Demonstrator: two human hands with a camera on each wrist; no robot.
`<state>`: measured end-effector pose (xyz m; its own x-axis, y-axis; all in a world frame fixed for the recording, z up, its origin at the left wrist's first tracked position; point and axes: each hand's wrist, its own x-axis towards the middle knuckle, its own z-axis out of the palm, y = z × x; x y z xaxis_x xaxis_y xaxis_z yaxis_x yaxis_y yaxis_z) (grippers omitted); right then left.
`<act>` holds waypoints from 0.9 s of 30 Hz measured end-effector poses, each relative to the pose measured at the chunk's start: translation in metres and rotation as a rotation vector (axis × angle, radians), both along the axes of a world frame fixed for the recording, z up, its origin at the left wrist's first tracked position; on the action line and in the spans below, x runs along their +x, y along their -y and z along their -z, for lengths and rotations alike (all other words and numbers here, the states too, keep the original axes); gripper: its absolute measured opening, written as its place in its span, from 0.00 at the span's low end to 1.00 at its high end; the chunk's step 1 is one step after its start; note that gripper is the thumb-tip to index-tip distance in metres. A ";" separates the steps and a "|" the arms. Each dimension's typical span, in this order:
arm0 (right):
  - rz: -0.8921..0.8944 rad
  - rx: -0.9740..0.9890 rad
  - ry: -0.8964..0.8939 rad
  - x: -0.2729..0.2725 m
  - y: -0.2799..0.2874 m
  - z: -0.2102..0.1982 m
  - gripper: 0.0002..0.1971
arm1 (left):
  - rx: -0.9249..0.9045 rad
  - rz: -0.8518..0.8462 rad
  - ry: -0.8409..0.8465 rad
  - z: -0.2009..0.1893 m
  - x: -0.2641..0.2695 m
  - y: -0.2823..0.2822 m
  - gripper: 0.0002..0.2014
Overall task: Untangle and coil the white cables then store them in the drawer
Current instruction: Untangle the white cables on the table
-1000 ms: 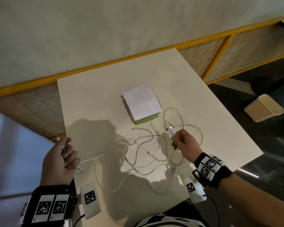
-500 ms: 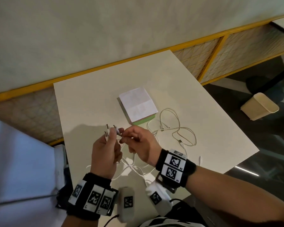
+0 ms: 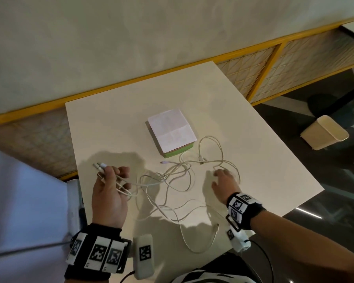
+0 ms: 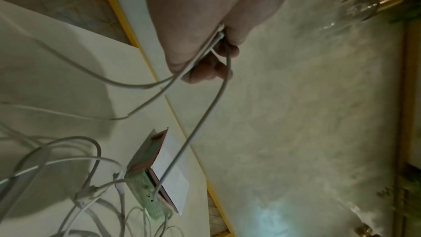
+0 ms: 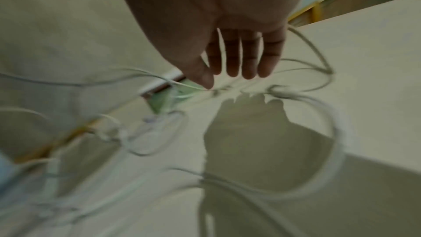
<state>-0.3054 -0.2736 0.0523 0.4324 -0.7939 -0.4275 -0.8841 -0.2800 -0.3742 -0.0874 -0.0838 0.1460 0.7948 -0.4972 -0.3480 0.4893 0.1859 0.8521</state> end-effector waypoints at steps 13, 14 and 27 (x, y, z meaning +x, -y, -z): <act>0.179 0.305 0.227 0.001 0.012 -0.020 0.03 | -0.076 0.024 -0.080 -0.010 0.002 0.006 0.13; 0.187 0.325 0.386 0.009 0.008 -0.034 0.06 | -0.065 0.025 -0.065 -0.011 0.002 0.008 0.12; -0.085 0.483 1.064 0.106 -0.070 -0.142 0.13 | -0.057 0.180 0.066 -0.035 -0.033 0.039 0.11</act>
